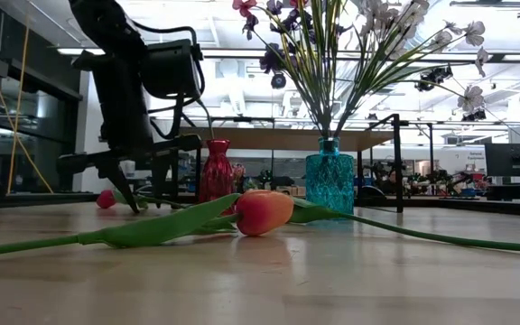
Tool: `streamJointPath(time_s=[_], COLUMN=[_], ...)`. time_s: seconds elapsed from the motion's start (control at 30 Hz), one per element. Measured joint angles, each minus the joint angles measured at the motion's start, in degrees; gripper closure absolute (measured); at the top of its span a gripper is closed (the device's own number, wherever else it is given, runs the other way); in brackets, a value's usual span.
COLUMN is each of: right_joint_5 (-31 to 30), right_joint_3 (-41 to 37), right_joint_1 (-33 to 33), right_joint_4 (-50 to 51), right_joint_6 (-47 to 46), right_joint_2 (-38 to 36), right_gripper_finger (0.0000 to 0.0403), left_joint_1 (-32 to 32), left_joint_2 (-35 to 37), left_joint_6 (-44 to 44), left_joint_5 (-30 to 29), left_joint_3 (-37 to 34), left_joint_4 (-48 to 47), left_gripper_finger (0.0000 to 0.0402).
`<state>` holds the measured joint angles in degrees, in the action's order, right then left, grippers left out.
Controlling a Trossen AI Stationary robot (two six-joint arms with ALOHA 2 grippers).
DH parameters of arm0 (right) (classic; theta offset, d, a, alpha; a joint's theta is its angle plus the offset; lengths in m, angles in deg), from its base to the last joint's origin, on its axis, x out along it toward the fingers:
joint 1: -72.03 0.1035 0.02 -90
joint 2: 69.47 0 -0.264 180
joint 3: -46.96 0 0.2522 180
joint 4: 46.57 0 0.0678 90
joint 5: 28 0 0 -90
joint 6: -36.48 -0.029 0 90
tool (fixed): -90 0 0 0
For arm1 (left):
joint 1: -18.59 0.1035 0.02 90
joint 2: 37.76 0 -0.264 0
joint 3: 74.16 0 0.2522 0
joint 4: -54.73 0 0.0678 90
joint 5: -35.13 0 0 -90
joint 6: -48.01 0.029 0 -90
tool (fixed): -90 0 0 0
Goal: Pick and place flowers into a vace then onto a shelf
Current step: Put the red flower into the red vase
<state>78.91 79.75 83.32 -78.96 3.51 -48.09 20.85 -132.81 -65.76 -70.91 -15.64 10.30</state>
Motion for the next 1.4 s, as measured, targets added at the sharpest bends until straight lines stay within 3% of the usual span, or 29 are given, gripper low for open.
streamJointPath(time_s=[0.37,0.73,0.97,1.4], right_joint_5=[0.0,0.1,0.2,0.4], right_joint_3=[0.0,0.0,0.0,0.0], right_joint_1=[0.0,0.0,0.0,0.0], right_joint_4=[0.0,0.0,0.0,0.0], right_joint_6=[0.0,0.0,0.0,-0.6], right_joint_2=[0.0,0.0,0.0,0.0], right_gripper_finger=[0.0197,0.0197,0.0198,0.0197], left_joint_1=[0.1,-0.5,-2.6,-13.5], left_joint_2=[0.0,0.0,-0.1,-0.6], left_joint_6=[2.1,3.1,4.0,4.8], left_joint_5=[3.2,3.1,1.4,2.2], left_joint_3=[0.0,-0.1,0.8,10.4], left_joint_4=[-0.1,-0.9,-2.7,-24.2], left_gripper_finger=[0.0234,0.037,0.0367,0.0369])
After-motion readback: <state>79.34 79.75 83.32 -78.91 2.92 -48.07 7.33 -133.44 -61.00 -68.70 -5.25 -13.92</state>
